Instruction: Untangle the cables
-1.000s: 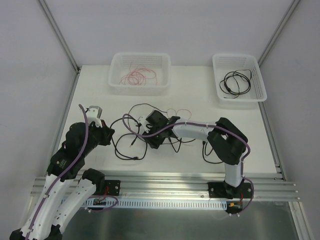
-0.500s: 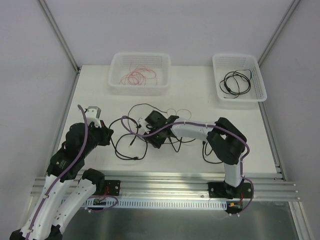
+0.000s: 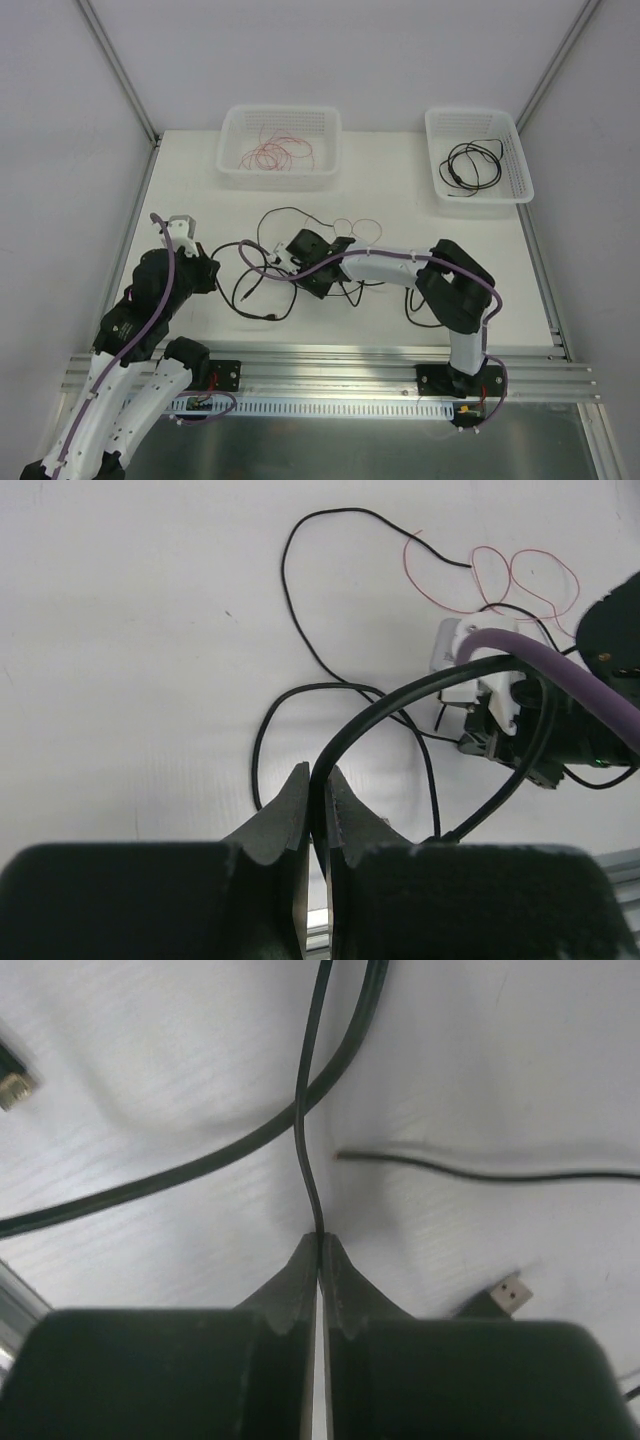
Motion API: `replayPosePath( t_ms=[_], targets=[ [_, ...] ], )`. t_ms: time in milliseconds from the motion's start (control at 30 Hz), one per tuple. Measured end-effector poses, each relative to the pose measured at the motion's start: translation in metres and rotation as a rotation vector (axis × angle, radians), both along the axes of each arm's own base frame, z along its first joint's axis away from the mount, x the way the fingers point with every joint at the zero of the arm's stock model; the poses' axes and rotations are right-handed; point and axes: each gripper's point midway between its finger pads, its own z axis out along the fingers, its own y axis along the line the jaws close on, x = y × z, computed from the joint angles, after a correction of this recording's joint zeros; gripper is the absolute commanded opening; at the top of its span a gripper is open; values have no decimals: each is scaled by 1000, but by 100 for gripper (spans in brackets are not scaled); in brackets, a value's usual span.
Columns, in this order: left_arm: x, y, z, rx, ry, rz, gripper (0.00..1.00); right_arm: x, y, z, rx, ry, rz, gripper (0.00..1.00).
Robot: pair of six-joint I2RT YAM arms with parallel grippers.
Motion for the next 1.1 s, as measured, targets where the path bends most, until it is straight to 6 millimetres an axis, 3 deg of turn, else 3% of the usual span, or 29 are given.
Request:
replayPosePath(
  t_ms=[100, 200, 400, 533, 667, 833, 933, 1000, 1100],
  targets=[
    [2, 6, -10, 17, 22, 40, 0, -9, -16, 7, -19, -4, -16, 1],
    [5, 13, -26, 34, 65, 93, 0, -13, -33, 42, 0, -52, -35, 1],
    [10, 24, -54, 88, 171, 189, 0, -10, -59, 184, 288, -261, -95, 1],
    [14, 31, -63, 122, 211, 237, 0, -9, -106, 273, 503, -399, -194, 1],
    [17, 36, -72, 162, 246, 267, 0, -13, -166, 337, 665, -542, -332, 1],
    [24, 41, -76, 212, 283, 298, 0, -29, -221, 374, 770, -674, -462, 1],
    [29, 43, -71, 231, 282, 313, 0, -29, -236, 376, 771, -705, -527, 1],
    [32, 43, -67, 234, 276, 317, 0, -23, -238, 363, 737, -697, -570, 1],
    [36, 41, -57, 223, 256, 315, 0, -10, -237, 317, 622, -638, -631, 2]
  ],
)
